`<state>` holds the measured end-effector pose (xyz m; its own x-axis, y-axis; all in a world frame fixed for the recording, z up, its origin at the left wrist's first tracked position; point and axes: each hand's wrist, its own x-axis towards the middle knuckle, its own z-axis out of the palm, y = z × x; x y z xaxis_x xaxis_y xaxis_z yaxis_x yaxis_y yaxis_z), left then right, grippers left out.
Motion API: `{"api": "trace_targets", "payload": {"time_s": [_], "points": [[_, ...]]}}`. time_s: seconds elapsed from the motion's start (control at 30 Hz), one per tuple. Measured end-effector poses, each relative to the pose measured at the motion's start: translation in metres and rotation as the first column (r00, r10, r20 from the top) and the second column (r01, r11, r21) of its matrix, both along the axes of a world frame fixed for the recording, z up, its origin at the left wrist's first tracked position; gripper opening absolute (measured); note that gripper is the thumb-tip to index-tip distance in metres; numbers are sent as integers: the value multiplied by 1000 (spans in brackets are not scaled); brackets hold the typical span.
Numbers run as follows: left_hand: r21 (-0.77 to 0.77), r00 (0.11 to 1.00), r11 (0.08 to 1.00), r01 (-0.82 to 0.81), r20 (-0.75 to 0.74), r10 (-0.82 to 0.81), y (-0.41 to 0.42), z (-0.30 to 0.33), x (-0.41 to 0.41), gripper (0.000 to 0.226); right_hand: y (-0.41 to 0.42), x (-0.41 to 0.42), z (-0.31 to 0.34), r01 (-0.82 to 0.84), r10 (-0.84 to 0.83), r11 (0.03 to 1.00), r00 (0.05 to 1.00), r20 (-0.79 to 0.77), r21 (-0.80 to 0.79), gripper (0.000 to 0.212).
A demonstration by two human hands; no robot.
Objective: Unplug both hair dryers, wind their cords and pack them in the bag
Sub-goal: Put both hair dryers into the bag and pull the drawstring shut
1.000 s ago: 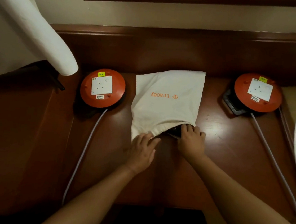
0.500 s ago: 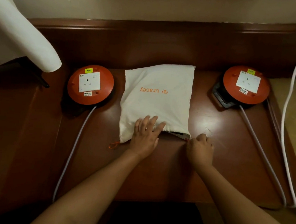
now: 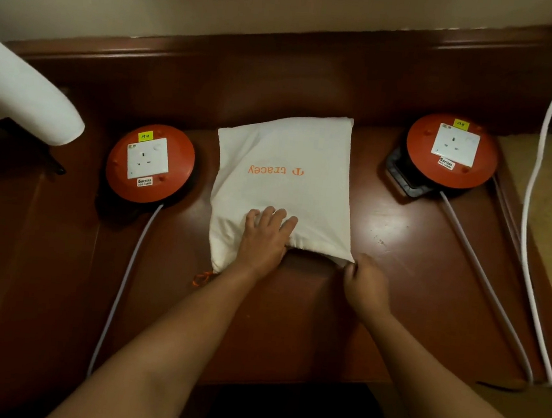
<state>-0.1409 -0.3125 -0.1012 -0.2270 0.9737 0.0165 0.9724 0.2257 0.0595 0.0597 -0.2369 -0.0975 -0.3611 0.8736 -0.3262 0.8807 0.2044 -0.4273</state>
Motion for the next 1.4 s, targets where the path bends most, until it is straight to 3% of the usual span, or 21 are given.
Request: {"api": "trace_targets", "payload": {"time_s": [0.17,0.37,0.5,0.57,0.67,0.77,0.83,0.9,1.0,1.17,1.4], "points": [[119,997,993,7,74,-16,7,2,18,59,10,29,14,-75,70,993,996,54,95,8],[146,982,989,26,183,-53,15,1,31,59,5,41,11,-112,101,992,982,162,58,16],[154,977,986,67,189,-96,-1,1,15,54,12,39,2,142,-144,989,987,73,30,20],[126,966,987,-103,249,69,-23,-1,-3,51,15,38,3,241,-241,970,970,39,4,20],[11,847,890,-457,310,431,-55,-1,-24,58,13,33,7,288,-290,956,957,-31,-63,25],[-191,731,802,-566,335,595,-61,0,-28,62,6,25,7,276,-285,952,957,-51,-135,22],[-269,676,763,-587,355,646,-61,1,-29,39,5,21,6,310,-322,936,946,-48,-165,17],[-256,644,772,-582,435,630,-63,3,-28,18,4,19,15,373,-396,907,914,-91,-197,14],[-173,545,782,-599,627,557,-68,18,-31,12,6,23,37,382,-410,908,894,-181,-170,18],[-138,600,830,-540,628,495,-73,42,-51,19,19,35,62,332,-346,938,916,-206,-100,25],[-187,553,825,-534,661,507,-86,51,-60,13,25,48,82,233,-270,953,944,-189,-195,26]]}}
